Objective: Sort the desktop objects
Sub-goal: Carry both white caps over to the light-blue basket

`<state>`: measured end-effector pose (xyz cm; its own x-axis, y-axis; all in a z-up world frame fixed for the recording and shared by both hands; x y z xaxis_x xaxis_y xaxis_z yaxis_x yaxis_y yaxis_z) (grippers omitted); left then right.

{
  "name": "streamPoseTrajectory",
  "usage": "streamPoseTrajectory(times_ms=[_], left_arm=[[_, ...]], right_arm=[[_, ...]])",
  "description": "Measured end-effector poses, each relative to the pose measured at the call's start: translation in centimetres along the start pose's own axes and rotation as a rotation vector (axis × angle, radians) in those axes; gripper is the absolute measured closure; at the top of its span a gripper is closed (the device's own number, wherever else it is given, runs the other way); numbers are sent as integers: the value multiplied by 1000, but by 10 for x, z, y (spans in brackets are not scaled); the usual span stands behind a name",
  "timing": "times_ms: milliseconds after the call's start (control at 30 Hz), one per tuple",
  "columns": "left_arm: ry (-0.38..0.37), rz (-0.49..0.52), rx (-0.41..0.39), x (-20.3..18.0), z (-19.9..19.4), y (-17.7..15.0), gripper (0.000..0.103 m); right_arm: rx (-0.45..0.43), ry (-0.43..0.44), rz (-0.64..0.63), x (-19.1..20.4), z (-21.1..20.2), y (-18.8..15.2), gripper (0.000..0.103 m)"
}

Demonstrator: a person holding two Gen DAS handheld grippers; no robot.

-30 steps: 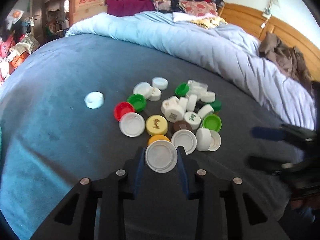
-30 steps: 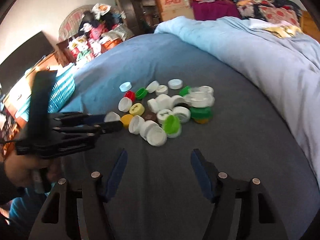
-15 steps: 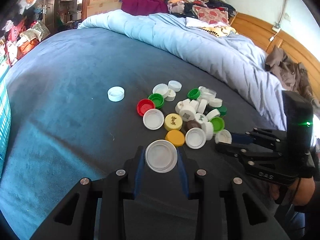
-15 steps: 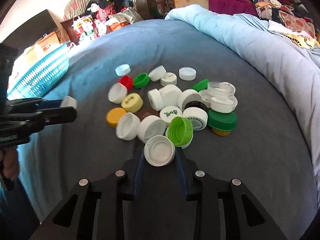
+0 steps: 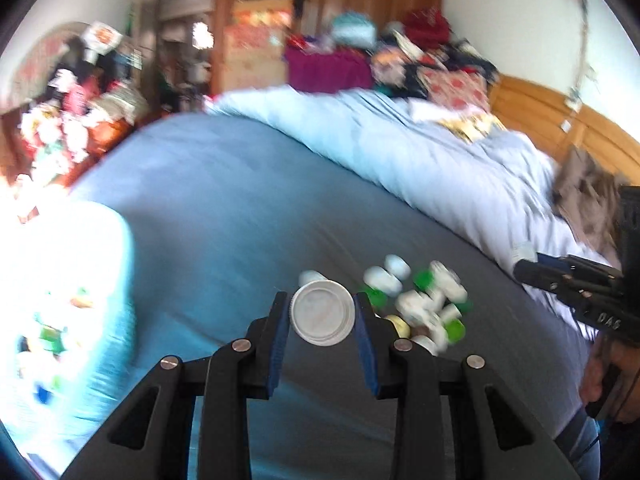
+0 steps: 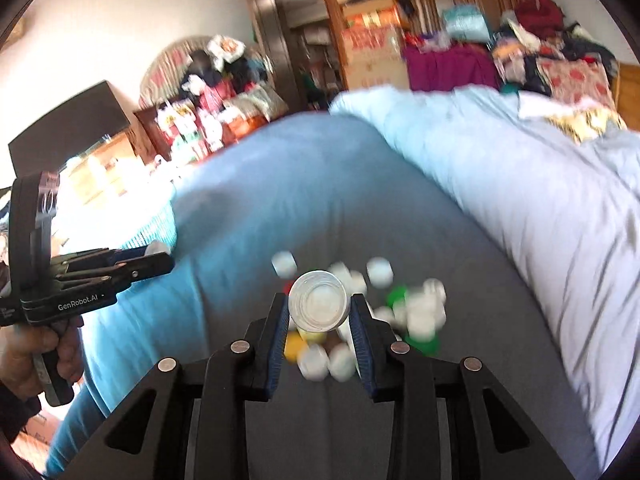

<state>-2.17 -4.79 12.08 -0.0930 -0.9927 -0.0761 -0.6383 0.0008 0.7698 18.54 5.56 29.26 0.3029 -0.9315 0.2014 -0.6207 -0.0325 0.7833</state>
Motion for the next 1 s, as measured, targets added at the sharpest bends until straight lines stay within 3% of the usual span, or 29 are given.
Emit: streamPoseTrajectory(times_ms=[267,567,800,1000], left_arm=[[189,-84,-70,105,-66,33,70],[342,-179,-66,214,-116,21,70],[362,-242,-25,268,-121,10,70],[344,-259,16,295,-119,12,70]], right_arm=[[-99,109,-111,84,-6,100,69],[-112,250,-221,205,13,156,69],[-60,338,-294,294,46,172,69],[14,372,-321,341,78,174,69]])
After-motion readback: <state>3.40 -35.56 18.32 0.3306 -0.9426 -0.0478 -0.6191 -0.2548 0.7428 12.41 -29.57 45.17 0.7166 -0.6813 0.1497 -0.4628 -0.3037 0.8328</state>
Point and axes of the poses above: each gripper's, at about its wrist camera, not at the fingertips, and z roughly the way its jaws point, x to its left, y to its top, the point moved 9 cm from there along z, roughly the way its jaws point, and after that the axes turned 1 degree about z, right-handed, at the moved point
